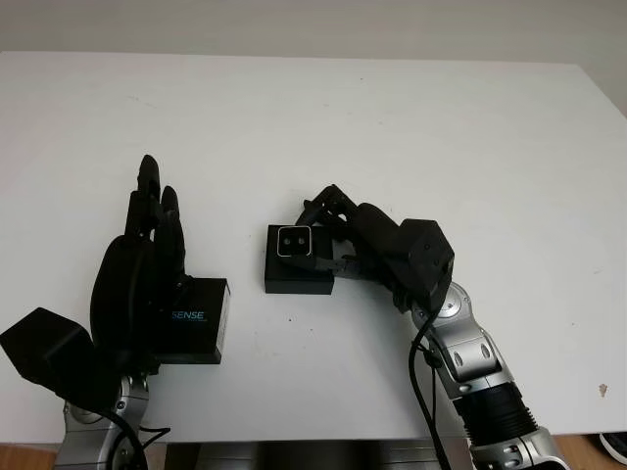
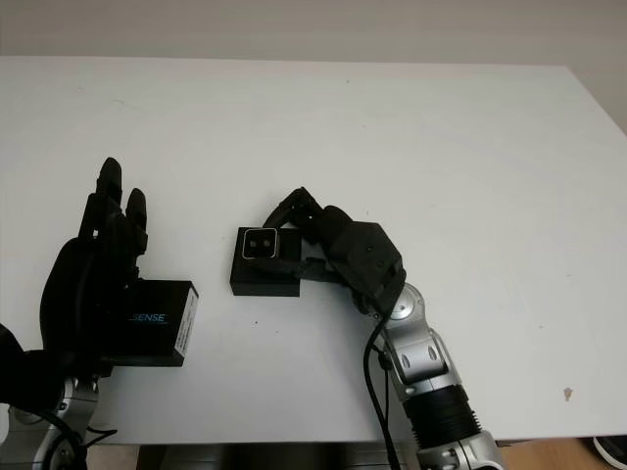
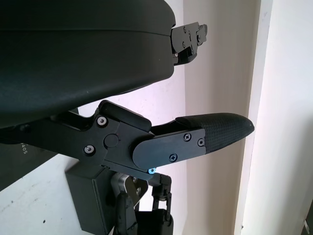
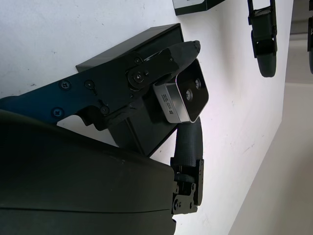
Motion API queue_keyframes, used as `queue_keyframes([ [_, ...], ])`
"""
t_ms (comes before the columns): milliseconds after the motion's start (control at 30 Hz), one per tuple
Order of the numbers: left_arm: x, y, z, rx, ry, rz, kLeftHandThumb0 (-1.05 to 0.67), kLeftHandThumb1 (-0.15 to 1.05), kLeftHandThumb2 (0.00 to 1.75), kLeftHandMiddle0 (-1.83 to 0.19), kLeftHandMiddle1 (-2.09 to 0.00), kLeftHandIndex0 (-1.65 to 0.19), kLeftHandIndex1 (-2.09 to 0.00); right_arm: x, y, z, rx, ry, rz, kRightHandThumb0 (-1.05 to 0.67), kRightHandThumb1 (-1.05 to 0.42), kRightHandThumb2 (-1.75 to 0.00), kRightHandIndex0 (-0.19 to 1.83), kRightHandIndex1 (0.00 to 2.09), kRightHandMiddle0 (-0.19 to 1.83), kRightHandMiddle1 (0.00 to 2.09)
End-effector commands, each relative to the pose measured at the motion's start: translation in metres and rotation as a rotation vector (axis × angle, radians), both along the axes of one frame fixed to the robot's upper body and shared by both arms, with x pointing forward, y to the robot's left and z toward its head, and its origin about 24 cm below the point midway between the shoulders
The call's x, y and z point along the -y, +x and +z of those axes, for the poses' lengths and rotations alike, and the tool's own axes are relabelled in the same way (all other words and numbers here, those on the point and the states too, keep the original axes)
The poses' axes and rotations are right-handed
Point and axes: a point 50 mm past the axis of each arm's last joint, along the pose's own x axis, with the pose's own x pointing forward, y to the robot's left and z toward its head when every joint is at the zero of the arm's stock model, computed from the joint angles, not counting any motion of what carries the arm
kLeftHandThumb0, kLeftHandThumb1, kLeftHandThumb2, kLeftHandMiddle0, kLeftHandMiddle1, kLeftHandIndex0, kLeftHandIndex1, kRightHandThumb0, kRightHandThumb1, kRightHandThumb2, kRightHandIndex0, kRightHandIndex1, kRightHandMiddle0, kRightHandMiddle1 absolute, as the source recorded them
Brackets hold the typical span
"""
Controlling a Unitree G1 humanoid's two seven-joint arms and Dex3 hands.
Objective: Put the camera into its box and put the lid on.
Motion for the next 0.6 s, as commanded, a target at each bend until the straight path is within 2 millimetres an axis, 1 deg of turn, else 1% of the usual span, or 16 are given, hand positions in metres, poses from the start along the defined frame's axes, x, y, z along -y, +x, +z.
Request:
queue_keyframes([
  [0,-0.0010,-0.0034,0.0043,0.016,0.012,0.003,-0.77,1.05,0.63,0.19,0.00,0.19,0.00,0.0045,-0.0017,-0.0113,-0.046,-0.022,-0.007,-0.49,-1.05,-0.14,0.19,0.05,0.12,2.09],
  [167,-0.0010,-0.0048,0.0049,0.021,0.003,0.009,-0.77,1.05,0.63,0.19,0.00,0.19,0.00,0.0060,-0.0010,-0.0103,-0.044,-0.037,-0.006,-0.50,-1.05,-0.12,0.19,0.05,0.11,2.09],
  [300,-0.0014,-0.0060,0.0057,0.026,0.010,0.014,-0.78,1.05,0.62,0.19,0.00,0.19,0.00,0.0081,-0.0005,-0.0106,-0.030,-0.049,0.001,-0.50,-1.05,-0.10,0.19,0.05,0.08,2.05],
  [400,-0.0021,-0.0068,0.0065,0.033,0.013,0.018,-0.78,1.05,0.62,0.19,0.00,0.19,0.00,0.0102,-0.0011,-0.0089,-0.023,-0.067,0.011,-0.54,-1.05,-0.07,0.15,0.03,-0.06,1.80],
  [433,-0.0023,-0.0070,0.0067,0.035,0.010,0.017,-0.77,1.05,0.62,0.19,0.00,0.19,0.00,0.0107,-0.0014,-0.0079,-0.018,-0.075,0.017,-0.56,-1.05,-0.06,0.12,0.02,-0.10,1.65],
  [533,-0.0031,-0.0074,0.0065,0.037,0.008,0.017,-0.77,1.05,0.61,0.19,0.00,0.19,0.00,0.0118,-0.0026,-0.0055,-0.002,-0.084,0.030,-0.58,-1.04,-0.05,0.06,0.01,-0.15,1.40],
  [567,-0.0032,-0.0075,0.0064,0.037,0.008,0.018,-0.77,1.05,0.61,0.19,0.00,0.19,0.00,0.0121,-0.0030,-0.0047,0.002,-0.084,0.033,-0.58,-1.04,-0.05,0.04,0.01,-0.16,1.36],
])
